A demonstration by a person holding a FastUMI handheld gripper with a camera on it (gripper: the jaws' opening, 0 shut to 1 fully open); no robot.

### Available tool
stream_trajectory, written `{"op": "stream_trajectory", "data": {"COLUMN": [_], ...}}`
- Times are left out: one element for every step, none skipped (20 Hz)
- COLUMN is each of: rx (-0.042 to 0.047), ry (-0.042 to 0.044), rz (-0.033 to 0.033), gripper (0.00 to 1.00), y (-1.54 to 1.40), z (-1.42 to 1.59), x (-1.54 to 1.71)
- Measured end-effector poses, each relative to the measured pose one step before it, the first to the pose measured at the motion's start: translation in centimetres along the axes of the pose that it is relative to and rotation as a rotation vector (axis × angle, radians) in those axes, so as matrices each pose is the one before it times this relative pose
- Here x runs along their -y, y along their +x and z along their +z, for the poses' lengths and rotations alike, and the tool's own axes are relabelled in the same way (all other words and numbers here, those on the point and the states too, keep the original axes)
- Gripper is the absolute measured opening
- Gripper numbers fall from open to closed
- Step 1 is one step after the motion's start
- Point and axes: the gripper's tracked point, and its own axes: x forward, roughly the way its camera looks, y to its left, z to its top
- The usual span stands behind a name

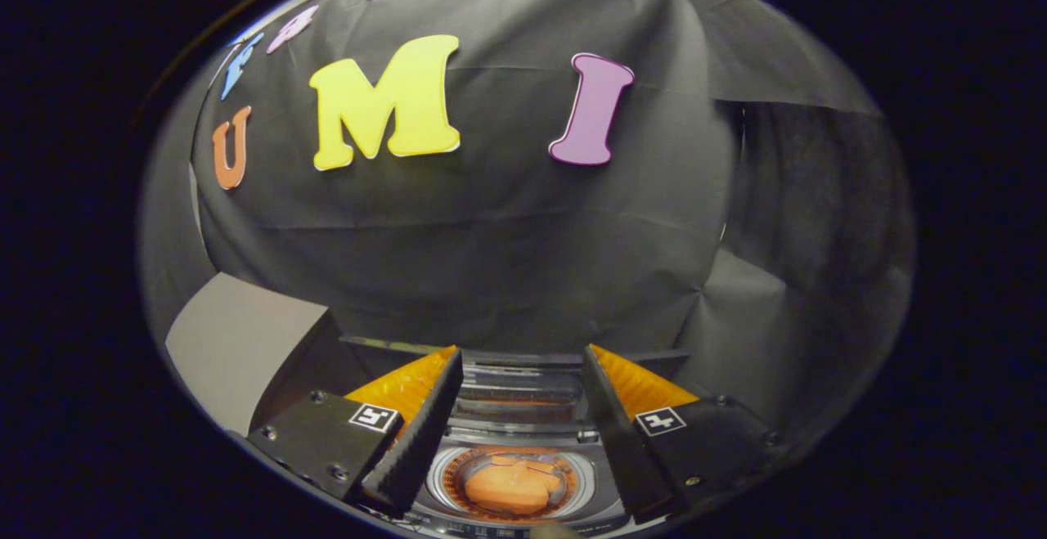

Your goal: Put the clothes into the washing machine and then close the washing machine lid.

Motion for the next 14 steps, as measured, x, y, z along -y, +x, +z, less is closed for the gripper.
{"op": "stream_trajectory", "data": {"rx": [-0.00227,-0.00822,-0.01022,-0.01193,-0.01152,-0.01961,-0.01916,-0.01629,-0.02290,-0.02408,-0.01850,-0.01995,-0.01063,0.02887], "ry": [-0.00109,-0.00237,0.00013,0.00313,0.00617,0.00509,0.00276,0.00331,0.00182,0.00483,0.00850,0.00306,-0.00502,0.00024], "rz": [-0.00285,-0.00534,-0.00145,0.00164,-0.00001,-0.00634,0.00195,0.00261,-0.00130,-0.00189,-0.00509,-0.00549,-0.00573,-0.00454], "gripper": [0.91,0.91,0.91,0.91,0.91,0.91,0.91,0.91,0.91,0.91,0.91,0.91,0.91,0.91], "y": [0.681,0.889,0.791,0.728,0.783,0.713,0.649,0.974,0.854,0.693,0.663,0.548,0.363,0.088], "z": [0.310,0.274,0.160,0.098,0.019,-0.048,-0.144,-0.207,-0.445,-0.259,-0.179,-0.549,-0.521,0.400], "x": [0.105,-0.152,-0.170,-0.214,-0.054,0.003,-0.234,-0.251,-0.056,-0.108,-0.133,-0.044,0.217,-0.058]}}
